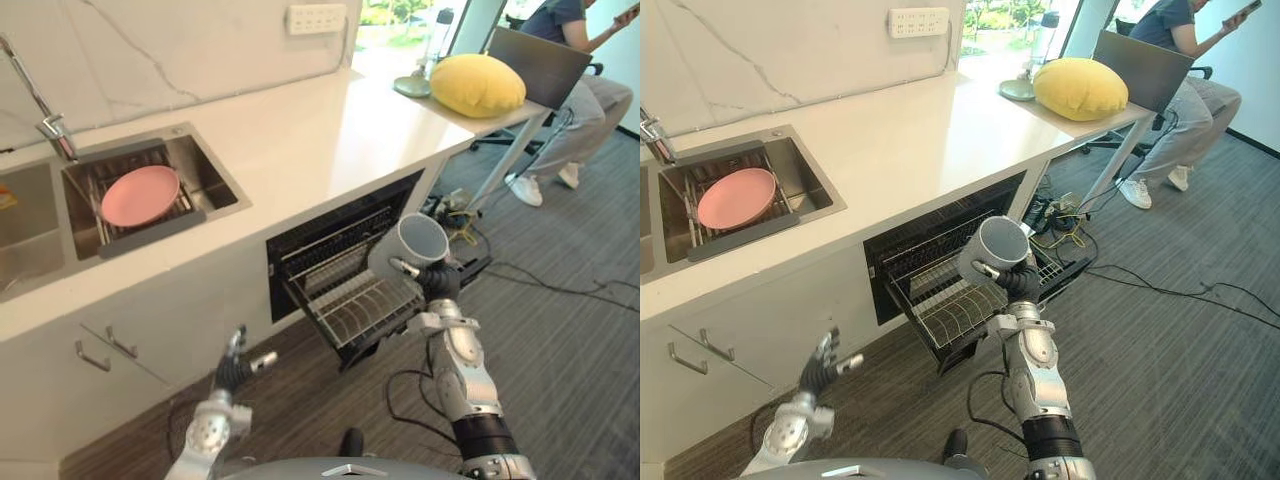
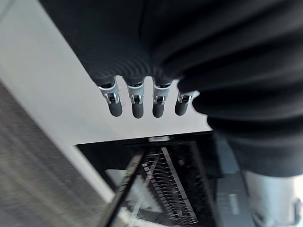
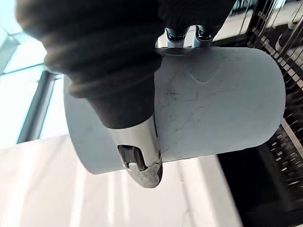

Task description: Walk over to the sink, pick up the cup, carry it to the dishwasher, place the cup inside the dishwasher, then close the dishwasher door

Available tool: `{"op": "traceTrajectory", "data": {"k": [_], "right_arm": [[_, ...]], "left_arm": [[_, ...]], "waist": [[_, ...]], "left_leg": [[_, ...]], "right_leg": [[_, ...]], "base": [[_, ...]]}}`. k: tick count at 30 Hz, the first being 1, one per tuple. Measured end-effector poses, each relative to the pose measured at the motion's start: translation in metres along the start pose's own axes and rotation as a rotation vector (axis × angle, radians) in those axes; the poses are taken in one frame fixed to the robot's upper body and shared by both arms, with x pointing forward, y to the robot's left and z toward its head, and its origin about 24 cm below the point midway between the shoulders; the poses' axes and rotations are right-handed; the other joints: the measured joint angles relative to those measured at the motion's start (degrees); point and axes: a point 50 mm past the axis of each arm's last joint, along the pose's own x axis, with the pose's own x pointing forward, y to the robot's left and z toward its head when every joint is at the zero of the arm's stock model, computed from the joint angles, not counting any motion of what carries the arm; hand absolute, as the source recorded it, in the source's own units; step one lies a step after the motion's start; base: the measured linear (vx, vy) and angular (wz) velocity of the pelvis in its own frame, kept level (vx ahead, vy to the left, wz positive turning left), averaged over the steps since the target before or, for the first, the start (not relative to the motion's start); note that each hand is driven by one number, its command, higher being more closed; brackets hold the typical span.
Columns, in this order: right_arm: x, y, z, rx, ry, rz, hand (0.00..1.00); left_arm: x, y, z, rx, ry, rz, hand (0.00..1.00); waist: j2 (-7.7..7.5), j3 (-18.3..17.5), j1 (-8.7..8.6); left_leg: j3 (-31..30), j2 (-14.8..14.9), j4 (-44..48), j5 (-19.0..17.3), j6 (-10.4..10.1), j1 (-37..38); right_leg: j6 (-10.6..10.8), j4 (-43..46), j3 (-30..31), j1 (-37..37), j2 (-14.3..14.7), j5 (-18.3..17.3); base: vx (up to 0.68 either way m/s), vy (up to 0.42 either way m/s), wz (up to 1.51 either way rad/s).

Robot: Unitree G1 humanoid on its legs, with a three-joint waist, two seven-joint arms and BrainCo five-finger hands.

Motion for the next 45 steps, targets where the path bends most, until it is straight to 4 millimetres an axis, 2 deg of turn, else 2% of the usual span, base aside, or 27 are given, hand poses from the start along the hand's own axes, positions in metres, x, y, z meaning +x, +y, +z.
{"op": "traceTrajectory", "data": {"k": [3, 6, 8, 9, 10, 11, 13, 14, 15, 17, 19, 21, 23, 26, 29, 30, 33, 41, 45], "right_arm": [[0.021, -0.012, -0.005, -0.162, 0.074, -0.009, 1.00], [0.047, -0.027, 0.005, -0.266, 0.109, -0.043, 1.00], [0.073, -0.038, 0.029, -0.316, 0.095, -0.074, 1.00], [0.079, -0.040, 0.037, -0.333, 0.085, -0.077, 1.00], [0.091, -0.042, 0.053, -0.349, 0.067, -0.076, 1.00], [0.096, -0.044, 0.061, -0.356, 0.056, -0.078, 1.00], [0.109, -0.050, 0.090, -0.400, 0.017, -0.087, 1.00], [0.112, -0.051, 0.096, -0.401, 0.009, -0.087, 1.00], [0.119, -0.051, 0.113, -0.403, -0.015, -0.084, 1.00], [0.124, -0.050, 0.120, -0.406, -0.013, -0.086, 1.00], [0.129, -0.051, 0.128, -0.405, 0.019, -0.081, 1.00], [0.133, -0.049, 0.132, -0.397, 0.038, -0.073, 1.00], [0.136, -0.046, 0.138, -0.383, 0.071, -0.060, 1.00], [0.137, -0.055, 0.144, -0.369, 0.122, -0.088, 1.00], [0.138, -0.055, 0.148, -0.351, 0.122, -0.097, 1.00], [0.139, -0.054, 0.151, -0.352, 0.117, -0.096, 0.00], [0.141, -0.053, 0.159, -0.337, 0.110, -0.116, 0.00], [0.144, -0.050, 0.173, -0.308, 0.080, -0.128, 0.00], [0.145, -0.048, 0.187, -0.303, 0.015, -0.066, 0.00]], "left_arm": [[-0.007, 0.020, -0.031, -0.037, 0.139, 0.076, 0.00], [-0.005, 0.041, -0.032, -0.126, 0.140, 0.182, 0.00], [-0.001, 0.050, -0.026, -0.123, 0.107, 0.208, 0.00], [0.000, 0.051, -0.025, -0.121, 0.101, 0.210, 0.00], [0.001, 0.052, -0.023, -0.121, 0.092, 0.219, 0.00], [0.002, 0.052, -0.022, -0.122, 0.088, 0.221, 0.00], [0.008, 0.054, -0.018, -0.161, 0.077, 0.234, 0.00], [0.009, 0.054, -0.016, -0.172, 0.073, 0.239, 0.00], [0.011, 0.056, -0.013, -0.187, 0.061, 0.247, 0.00], [0.012, 0.057, -0.012, -0.186, 0.058, 0.247, 0.00], [0.012, 0.053, -0.015, -0.183, 0.071, 0.235, 0.00], [0.011, 0.051, -0.018, -0.185, 0.086, 0.230, 0.00], [0.011, 0.045, -0.020, -0.180, 0.095, 0.209, 0.00], [0.013, 0.030, -0.019, -0.175, 0.097, 0.156, 0.00], [0.013, 0.027, -0.019, -0.185, 0.097, 0.145, 0.00], [0.013, 0.027, -0.019, -0.184, 0.097, 0.144, 0.00], [0.014, 0.023, -0.016, -0.192, 0.088, 0.130, 0.00], [0.016, 0.021, -0.011, -0.202, 0.064, 0.123, 0.00], [0.016, 0.022, -0.010, -0.205, 0.058, 0.124, 0.00]], "waist": [[0.28, 2.5, 0.70], [0.66, 6.2, 2.48], [1.00, 9.9, 3.80], [1.23, 11.1, 3.93], [1.64, 13.1, 4.24], [1.84, 14.1, 4.49], [2.88, 17.2, 5.95], [3.10, 17.6, 6.18], [3.78, 19.9, 6.95], [3.98, 20.9, 7.54], [5.15, 21.9, 8.96], [6.38, 22.6, 9.57], [7.53, 23.2, 9.61], [8.43, 23.8, 9.82], [9.24, 24.1, 9.81], [9.42, 24.2, 9.71], [10.59, 24.8, 9.78], [10.89, 24.9, 10.17], [10.88, 24.9, 9.83]], "left_leg": [[-1.4, -0.2, -0.8, 1.0, -0.3, -1.3], [-3.4, -0.2, -0.2, 2.2, -0.3, -4.6], [-5.4, 0.0, 2.9, 2.5, -0.2, -9.5], [-6.0, 0.1, 3.6, 2.4, -0.2, -10.5], [-7.0, 0.1, 4.8, 2.4, -0.2, -12.2], [-7.4, 0.1, 5.5, 2.4, -0.2, -13.1], [-8.6, 0.2, 7.8, 2.3, 0.1, -16.2], [-8.9, 0.2, 8.5, 2.2, 0.1, -17.3], [-9.6, 0.0, 10.1, 2.3, 0.3, -19.6], [-9.9, -0.4, 10.9, 2.5, 0.6, -21.3], [-10.6, -0.9, 12.1, 2.9, 1.0, -24.4], [-11.1, -0.9, 12.4, 3.1, 0.9, -25.7], [-12.3, -1.1, 12.2, 4.1, 0.6, -27.8], [-13.6, -1.2, 11.3, 5.6, 0.1, -29.9], [-13.8, -1.1, 11.1, 5.8, 0.0, -30.3], [-13.8, -1.1, 11.1, 5.8, 0.0, -30.5], [-14.0, -1.1, 11.1, 6.0, 0.0, -31.1], [-14.8, -1.4, 9.1, 7.5, -0.3, -31.0], [-14.5, -1.3, 9.0, 7.5, -0.3, -29.9]], "right_leg": [[-0.1, 0.0, -1.6, -0.9, -0.2, -0.2], [-0.2, 0.0, -3.9, -3.0, -0.6, -0.2], [-1.3, 0.1, -5.7, -5.6, -0.8, 1.1], [-1.4, 0.2, -6.1, -6.0, -0.8, 1.4], [-1.4, 0.4, -6.9, -6.7, -0.8, 1.8], [-1.5, 0.4, -7.2, -7.1, -0.8, 2.2], [-1.4, 0.4, -7.4, -8.4, -1.0, 3.4], [-1.3, 0.4, -7.4, -9.0, -1.1, 3.8], [-1.2, 0.4, -7.3, -10.1, -1.4, 4.6], [-1.2, 0.4, -7.4, -11.2, -1.8, 4.6], [-1.4, 0.4, -7.6, -13.0, -2.3, 3.7], [-1.6, 0.4, -8.6, -13.8, -2.3, 3.5], [-2.0, 0.4, -9.5, -15.3, -2.3, 3.0], [-2.5, 0.4, -10.9, -17.2, -2.2, 3.9], [-2.7, 0.4, -11.1, -17.8, -2.1, 4.1], [-2.7, 0.4, -11.1, -18.0, -2.1, 4.1], [-2.7, 0.5, -11.4, -18.4, -2.1, 4.1], [-3.0, 0.5, -11.9, -18.8, -2.1, 4.1], [-3.1, 0.4, -11.8, -17.9, -2.1, 4.2]], "base": [[-0.01, -0.010, 0.25], [0.00, -0.012, 0.43], [0.02, -0.006, 0.47], [-0.02, -0.001, 0.41], [-0.02, 0.007, 0.35], [-0.04, 0.026, 0.34], [-0.07, 0.062, 0.28], [-0.11, 0.109, 0.32], [-0.10, 0.096, 0.23], [-0.09, 0.080, 0.21], [-0.12, 0.070, 0.26], [-0.10, 0.034, 0.21], [-0.09, 0.011, 0.28], [-0.02, -0.007, 0.22], [0.01, -0.002, 0.02], [0.00, 0.000, 0.00], [0.00, 0.022, 0.05], [0.00, 0.006, 0.06], [0.00, 0.011, -0.02]]}}
